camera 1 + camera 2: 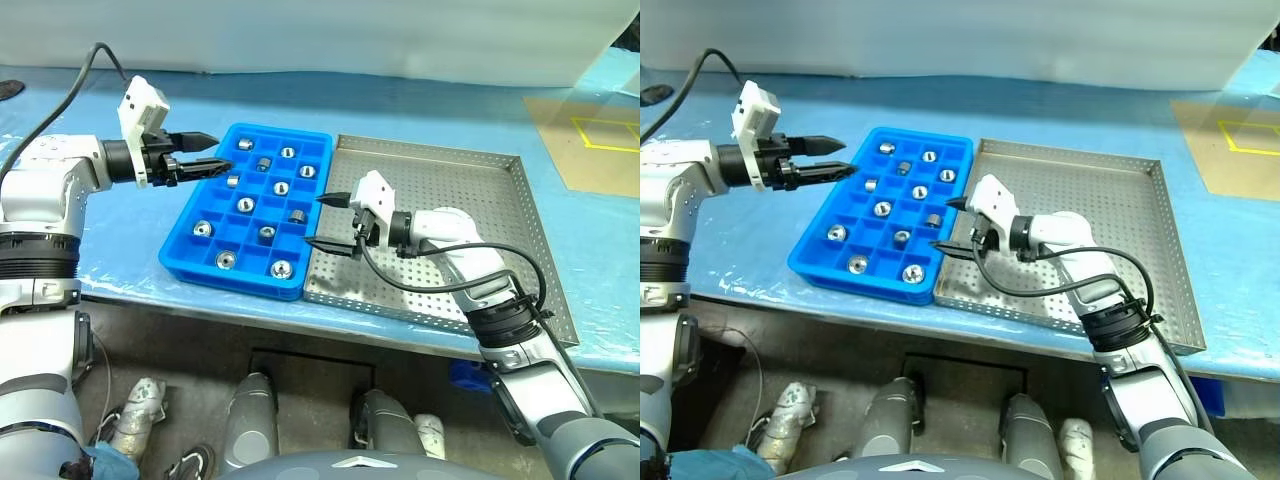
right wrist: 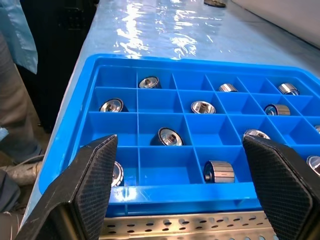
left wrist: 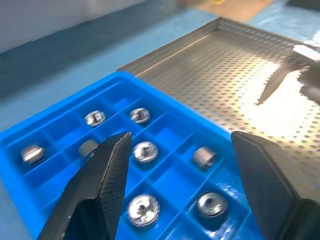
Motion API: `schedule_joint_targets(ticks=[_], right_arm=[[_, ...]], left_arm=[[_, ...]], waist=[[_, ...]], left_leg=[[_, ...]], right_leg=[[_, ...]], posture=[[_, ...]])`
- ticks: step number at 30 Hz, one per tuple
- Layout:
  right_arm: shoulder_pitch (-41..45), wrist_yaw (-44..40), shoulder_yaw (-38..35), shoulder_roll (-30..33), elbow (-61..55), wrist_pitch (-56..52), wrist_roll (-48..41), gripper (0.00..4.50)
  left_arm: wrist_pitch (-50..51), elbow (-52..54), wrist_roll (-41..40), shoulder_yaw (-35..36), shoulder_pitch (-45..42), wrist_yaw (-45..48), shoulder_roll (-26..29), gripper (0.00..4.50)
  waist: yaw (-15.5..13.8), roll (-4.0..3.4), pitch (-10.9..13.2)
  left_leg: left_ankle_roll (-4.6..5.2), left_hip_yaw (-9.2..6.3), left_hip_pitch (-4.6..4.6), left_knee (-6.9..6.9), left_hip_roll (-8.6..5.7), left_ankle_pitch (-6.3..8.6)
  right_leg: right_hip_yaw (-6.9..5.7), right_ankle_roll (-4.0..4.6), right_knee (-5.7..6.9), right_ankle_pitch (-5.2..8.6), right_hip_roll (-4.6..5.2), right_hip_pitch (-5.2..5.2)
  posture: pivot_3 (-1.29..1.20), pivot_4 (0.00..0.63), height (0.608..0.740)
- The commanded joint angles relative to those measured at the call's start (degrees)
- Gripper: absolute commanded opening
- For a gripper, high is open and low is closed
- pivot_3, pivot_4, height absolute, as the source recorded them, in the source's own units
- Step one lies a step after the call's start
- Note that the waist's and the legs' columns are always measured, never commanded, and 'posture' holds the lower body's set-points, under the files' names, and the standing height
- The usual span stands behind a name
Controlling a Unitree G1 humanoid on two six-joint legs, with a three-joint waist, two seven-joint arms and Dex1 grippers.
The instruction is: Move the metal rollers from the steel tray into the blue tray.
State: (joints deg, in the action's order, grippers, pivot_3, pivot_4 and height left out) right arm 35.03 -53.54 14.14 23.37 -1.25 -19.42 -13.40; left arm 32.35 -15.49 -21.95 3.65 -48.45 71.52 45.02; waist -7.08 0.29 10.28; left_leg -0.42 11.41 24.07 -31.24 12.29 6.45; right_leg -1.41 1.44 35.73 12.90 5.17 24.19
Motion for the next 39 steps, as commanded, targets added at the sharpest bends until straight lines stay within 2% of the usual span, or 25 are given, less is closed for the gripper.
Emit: schedule_joint_targets(ticks=[1, 6, 12, 17, 24, 29, 39], right_arm=[[-0.22, -1.14, -2.16, 1.41, -3.87, -0.73, -1.94, 4.11], [-1.97, -2.78, -4.00, 5.26, -5.34, -2.57, -3.05, 4.11], [-4.04, 0.83, -8.26, 6.94, -6.91, -4.94, -3.86, 4.11], [-6.17, 3.52, -8.90, 6.04, -11.44, -8.09, -5.01, 4.11], [-7.01, 5.80, -10.35, 6.73, -15.06, -10.61, -6.12, 4.11], [-5.92, 4.73, -13.57, 9.88, -12.94, -10.51, -6.88, 4.11], [-4.59, 2.37, -13.65, 13.61, -9.13, -8.80, -5.85, 4.11]], left_arm=[[3.45, 7.94, -3.24, -1.74, 2.96, 2.10, -0.13, 3.34], [6.17, 15.70, -5.23, -5.96, 8.22, 1.50, -3.85, 3.34], [4.37, 15.41, -4.61, -7.13, 9.01, -4.49, -11.38, 3.34], [2.98, 13.12, -5.07, -7.10, 7.48, -5.54, -15.61, 3.34], [-1.60, 5.18, -4.73, -6.02, 3.36, -5.31, -18.59, 3.34], [-5.18, 2.78, -4.44, -4.38, 1.61, -8.77, -21.09, 3.34], [-7.13, 6.46, -4.13, -4.27, 7.61, -13.94, -23.62, 3.34]], waist=[[0.01, 0.00, 0.00], [-0.15, 0.00, 0.00], [0.16, 0.00, 0.00], [0.98, 0.00, 0.00], [1.64, 0.00, 0.00], [1.38, 0.00, 0.00], [1.14, 0.00, 0.00]], left_leg=[[0.00, 0.00, 0.00, 0.00, 0.00, 0.00], [0.02, 0.13, 0.04, -0.01, -0.03, 0.01], [0.00, 0.15, -0.03, -0.07, 0.00, -0.01], [0.01, 0.16, -0.03, -0.06, 0.02, -0.01], [0.04, 0.17, -0.05, -0.11, 0.00, 0.01], [0.05, 0.17, -0.04, -0.11, -0.03, 0.01], [0.09, 0.15, -0.03, -0.10, 0.00, 0.03]], right_leg=[[0.00, 0.00, -0.01, 0.00, -0.01, 0.00], [0.00, 0.00, -0.04, 0.00, 0.00, -0.02], [0.00, -0.01, 0.03, -0.01, -0.02, -0.06], [0.04, -0.01, -0.02, -0.01, -0.10, -0.06], [0.09, -0.02, -0.02, -0.01, -0.11, -0.08], [0.09, -0.02, -0.03, -0.02, -0.08, -0.10], [0.04, -0.02, -0.06, -0.01, -0.09, -0.10]], posture=[[0.04, 0.150, 0.740], [0.02, 0.150, 0.740], [-0.03, 0.150, 0.740], [-0.06, 0.150, 0.740], [-0.06, 0.150, 0.740], [-0.02, 0.150, 0.740], [0.07, 0.150, 0.740]])
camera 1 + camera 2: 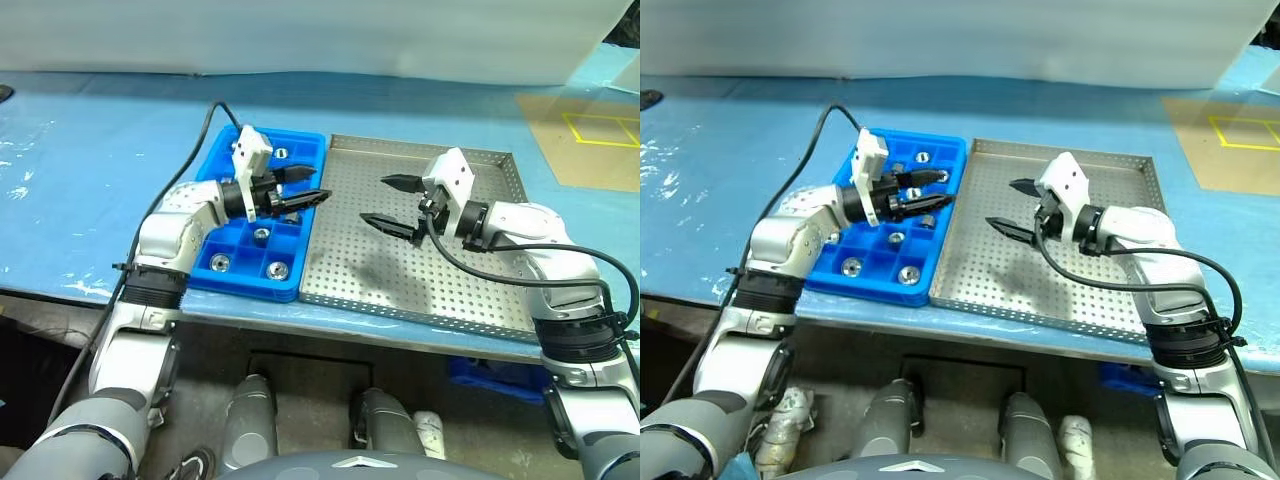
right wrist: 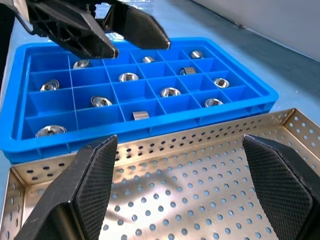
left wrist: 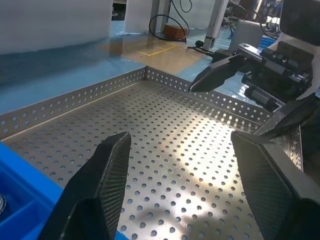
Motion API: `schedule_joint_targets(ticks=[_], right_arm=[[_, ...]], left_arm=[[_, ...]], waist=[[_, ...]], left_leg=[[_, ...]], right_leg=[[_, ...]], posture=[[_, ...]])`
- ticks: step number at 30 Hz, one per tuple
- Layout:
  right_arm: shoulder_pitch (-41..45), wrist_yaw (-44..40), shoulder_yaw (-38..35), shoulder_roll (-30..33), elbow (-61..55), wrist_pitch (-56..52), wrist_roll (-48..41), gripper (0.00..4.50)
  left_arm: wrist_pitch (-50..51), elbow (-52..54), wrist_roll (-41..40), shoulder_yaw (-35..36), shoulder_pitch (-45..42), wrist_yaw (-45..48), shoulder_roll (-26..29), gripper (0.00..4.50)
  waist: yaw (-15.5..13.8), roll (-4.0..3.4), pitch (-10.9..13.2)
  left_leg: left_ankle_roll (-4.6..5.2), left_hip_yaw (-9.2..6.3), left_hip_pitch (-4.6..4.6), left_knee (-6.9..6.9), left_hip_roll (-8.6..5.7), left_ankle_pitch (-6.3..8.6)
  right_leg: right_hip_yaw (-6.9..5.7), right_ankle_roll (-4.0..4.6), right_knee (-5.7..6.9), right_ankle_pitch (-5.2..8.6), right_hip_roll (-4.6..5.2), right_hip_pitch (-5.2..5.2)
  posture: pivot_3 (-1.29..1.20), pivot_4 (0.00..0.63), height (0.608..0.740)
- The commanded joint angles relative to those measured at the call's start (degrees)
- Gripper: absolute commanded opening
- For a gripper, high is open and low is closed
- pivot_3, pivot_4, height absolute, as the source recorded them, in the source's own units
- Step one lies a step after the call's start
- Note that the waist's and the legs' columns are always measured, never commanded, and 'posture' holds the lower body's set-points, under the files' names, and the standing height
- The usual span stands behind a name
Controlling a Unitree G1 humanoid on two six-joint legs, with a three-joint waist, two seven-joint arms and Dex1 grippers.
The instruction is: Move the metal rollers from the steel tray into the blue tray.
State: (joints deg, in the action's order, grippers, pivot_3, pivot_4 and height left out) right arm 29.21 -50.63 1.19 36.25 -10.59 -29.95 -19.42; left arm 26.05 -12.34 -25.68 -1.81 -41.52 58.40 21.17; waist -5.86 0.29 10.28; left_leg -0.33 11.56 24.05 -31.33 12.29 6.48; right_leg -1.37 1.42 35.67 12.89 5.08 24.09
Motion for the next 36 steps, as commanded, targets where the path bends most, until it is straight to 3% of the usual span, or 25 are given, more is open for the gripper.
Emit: schedule_joint_targets(ticks=[1, 15, 36], right_arm=[[1.25, -0.66, -0.68, 0.81, 0.53, 2.02, 0.26, 4.11], [3.90, -0.12, 1.51, -0.96, 5.60, 5.92, 3.69, 4.11], [2.04, 2.24, 0.04, -1.36, 3.76, 5.89, 4.33, 4.11]], left_arm=[[-0.80, 3.73, -0.44, 1.13, 1.09, -1.16, 0.14, 3.34], [0.20, 7.05, -1.16, 1.27, 1.78, -5.00, -1.22, 3.34], [-1.09, 3.59, -0.48, 0.50, -1.07, -4.20, -2.10, 3.34]], waist=[[-0.16, 0.00, 0.00], [-1.53, 0.00, 0.00], [-1.32, 0.00, 0.00]], left_leg=[[0.00, 0.00, 0.00, -0.01, 0.00, 0.00], [0.03, -0.01, 0.02, -0.04, -0.07, 0.01], [0.03, 0.00, 0.02, -0.05, -0.06, 0.01]], right_leg=[[0.00, 0.00, 0.00, 0.00, 0.00, 0.00], [-0.01, 0.00, 0.03, 0.00, 0.09, -0.01], [-0.01, 0.00, 0.03, 0.00, 0.08, 0.00]], posture=[[0.08, 0.150, 0.740], [0.11, 0.150, 0.740], [0.05, 0.150, 0.740]])
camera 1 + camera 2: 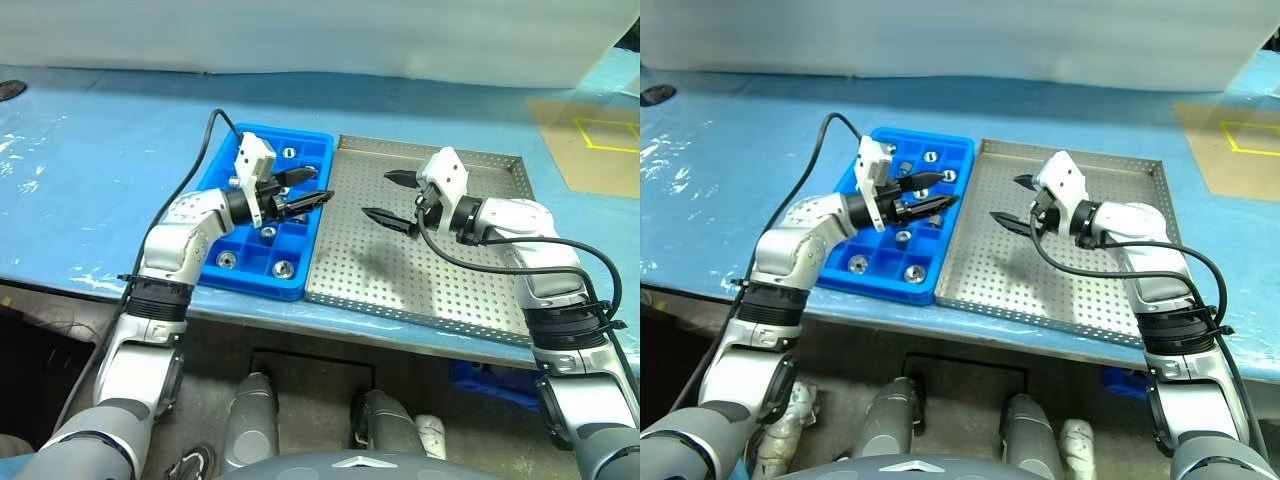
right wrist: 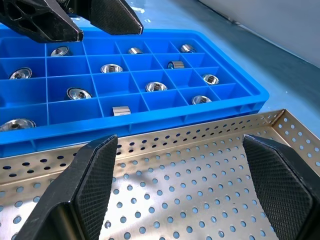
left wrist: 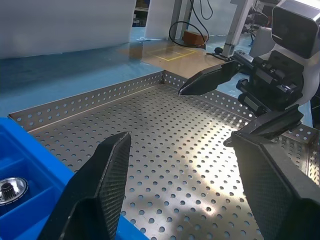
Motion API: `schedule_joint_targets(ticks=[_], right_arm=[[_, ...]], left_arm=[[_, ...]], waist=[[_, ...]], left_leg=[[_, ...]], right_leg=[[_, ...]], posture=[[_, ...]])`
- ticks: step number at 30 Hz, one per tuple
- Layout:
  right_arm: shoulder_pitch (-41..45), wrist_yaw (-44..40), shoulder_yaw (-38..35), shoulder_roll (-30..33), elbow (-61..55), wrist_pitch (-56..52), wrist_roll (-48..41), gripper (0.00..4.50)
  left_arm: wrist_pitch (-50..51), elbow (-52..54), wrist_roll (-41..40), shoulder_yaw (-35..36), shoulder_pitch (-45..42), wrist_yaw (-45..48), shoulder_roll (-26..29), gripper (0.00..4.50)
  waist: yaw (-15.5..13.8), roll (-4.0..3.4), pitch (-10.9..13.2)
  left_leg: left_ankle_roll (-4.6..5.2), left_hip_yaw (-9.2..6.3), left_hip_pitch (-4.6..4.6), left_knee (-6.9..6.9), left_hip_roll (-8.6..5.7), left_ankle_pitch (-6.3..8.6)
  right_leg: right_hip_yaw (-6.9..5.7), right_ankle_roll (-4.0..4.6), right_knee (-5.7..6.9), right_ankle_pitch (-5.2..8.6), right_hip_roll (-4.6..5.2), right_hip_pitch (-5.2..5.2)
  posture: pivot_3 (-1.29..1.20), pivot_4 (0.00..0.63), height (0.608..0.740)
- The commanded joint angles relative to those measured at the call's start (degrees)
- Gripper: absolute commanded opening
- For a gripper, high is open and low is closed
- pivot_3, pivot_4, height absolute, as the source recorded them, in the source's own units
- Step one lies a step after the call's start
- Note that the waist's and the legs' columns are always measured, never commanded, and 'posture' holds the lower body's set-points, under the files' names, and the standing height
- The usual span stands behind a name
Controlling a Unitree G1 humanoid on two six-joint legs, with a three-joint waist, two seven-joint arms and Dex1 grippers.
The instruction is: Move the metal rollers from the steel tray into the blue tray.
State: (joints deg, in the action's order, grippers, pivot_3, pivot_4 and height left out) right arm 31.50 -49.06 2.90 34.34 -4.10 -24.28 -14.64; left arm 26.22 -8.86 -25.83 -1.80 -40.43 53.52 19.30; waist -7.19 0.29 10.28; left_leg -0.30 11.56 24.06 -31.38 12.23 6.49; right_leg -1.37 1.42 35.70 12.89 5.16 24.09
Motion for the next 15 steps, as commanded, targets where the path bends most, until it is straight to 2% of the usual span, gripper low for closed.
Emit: schedule_joint_targets(ticks=[1, 15], right_arm=[[-0.46, 0.84, -1.70, 0.55, -3.04, 0.00, -0.58, 4.11], [-0.17, 1.76, -1.16, 0.53, -3.45, -0.73, -0.46, 4.11]], left_arm=[[-1.27, -0.11, -0.33, 0.48, -2.40, 0.75, -0.29, 3.34], [-4.76, -4.01, 0.96, 0.76, -2.36, 2.06, -0.07, 3.34]], waist=[[0.01, 0.00, 0.00], [0.04, 0.00, 0.00]], left_leg=[[0.00, 0.00, 0.00, 0.00, 0.00, 0.00], [0.01, 0.00, 0.00, -0.01, -0.01, 0.00]], right_leg=[[0.00, 0.00, 0.00, 0.00, 0.00, 0.00], [0.01, 0.00, 0.00, 0.00, 0.00, 0.00]], posture=[[0.05, 0.150, 0.740], [0.06, 0.150, 0.740]])
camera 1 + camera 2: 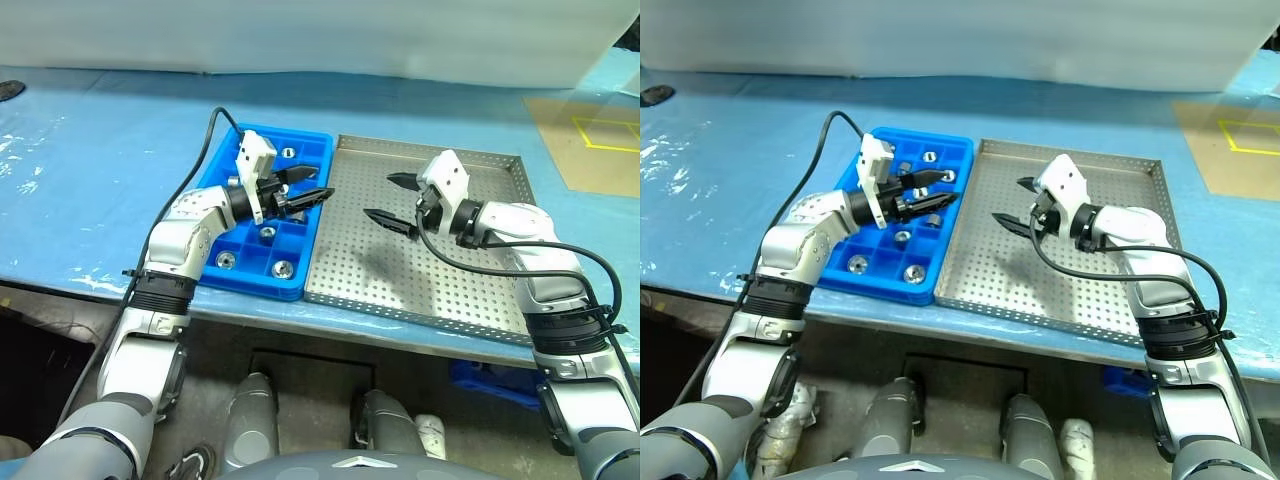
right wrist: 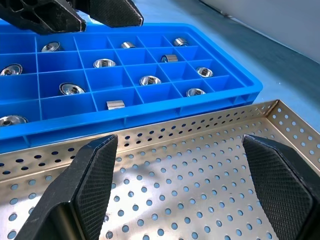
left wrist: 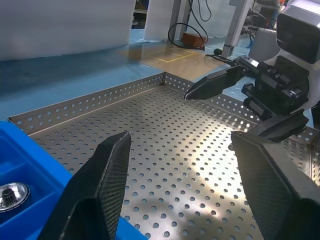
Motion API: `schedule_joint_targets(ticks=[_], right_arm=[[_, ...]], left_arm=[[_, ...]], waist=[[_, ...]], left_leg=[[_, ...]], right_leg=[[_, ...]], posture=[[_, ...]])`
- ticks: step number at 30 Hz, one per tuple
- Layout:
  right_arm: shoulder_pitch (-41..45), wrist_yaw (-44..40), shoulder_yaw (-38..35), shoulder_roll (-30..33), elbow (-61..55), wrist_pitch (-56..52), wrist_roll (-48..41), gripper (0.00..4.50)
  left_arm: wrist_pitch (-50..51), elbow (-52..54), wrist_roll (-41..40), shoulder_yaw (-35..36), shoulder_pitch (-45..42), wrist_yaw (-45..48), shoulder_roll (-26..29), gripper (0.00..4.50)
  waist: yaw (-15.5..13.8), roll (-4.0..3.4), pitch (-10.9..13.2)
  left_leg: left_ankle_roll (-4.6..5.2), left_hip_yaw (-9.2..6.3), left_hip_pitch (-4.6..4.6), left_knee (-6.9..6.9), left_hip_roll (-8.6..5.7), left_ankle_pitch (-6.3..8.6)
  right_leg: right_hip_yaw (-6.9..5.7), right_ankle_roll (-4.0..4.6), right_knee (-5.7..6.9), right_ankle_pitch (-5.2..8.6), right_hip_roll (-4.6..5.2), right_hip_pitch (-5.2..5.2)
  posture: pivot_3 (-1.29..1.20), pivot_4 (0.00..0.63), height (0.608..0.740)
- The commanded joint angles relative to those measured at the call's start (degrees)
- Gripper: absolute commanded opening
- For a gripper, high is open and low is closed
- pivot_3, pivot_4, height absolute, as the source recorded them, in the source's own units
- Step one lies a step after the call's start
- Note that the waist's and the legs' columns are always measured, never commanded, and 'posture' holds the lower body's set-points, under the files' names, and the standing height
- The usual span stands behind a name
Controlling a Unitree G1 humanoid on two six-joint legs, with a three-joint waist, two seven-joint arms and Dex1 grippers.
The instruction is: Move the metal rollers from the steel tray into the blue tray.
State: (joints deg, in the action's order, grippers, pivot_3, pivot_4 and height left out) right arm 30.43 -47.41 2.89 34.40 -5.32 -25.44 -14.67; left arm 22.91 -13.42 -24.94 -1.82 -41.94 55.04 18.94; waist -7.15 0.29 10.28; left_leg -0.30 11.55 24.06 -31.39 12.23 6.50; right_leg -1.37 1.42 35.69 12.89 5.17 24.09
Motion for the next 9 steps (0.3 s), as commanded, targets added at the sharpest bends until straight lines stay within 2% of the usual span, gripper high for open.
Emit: schedule_joint_targets(ticks=[1, 9], right_arm=[[1.08, 0.04, -1.08, 0.47, -1.99, 0.57, -0.36, 4.11], [2.11, 0.01, -0.66, 0.19, -0.71, 1.31, 0.31, 4.11]], left_arm=[[-1.60, 0.56, 0.08, 0.80, -0.71, 0.53, 0.30, 3.34], [-2.73, 0.01, 1.04, 0.65, -0.19, 0.14, 0.49, 3.34]], waist=[[-0.01, 0.00, 0.00], [-0.02, 0.00, 0.00]], left_leg=[[0.00, 0.00, 0.00, 0.00, 0.00, 0.00], [0.00, -0.01, 0.00, 0.01, 0.01, 0.00]], right_leg=[[0.00, 0.00, 0.00, 0.00, 0.00, 0.00], [0.00, 0.00, 0.00, 0.00, 0.00, 0.00]], posture=[[0.06, 0.150, 0.740], [0.07, 0.150, 0.740]])
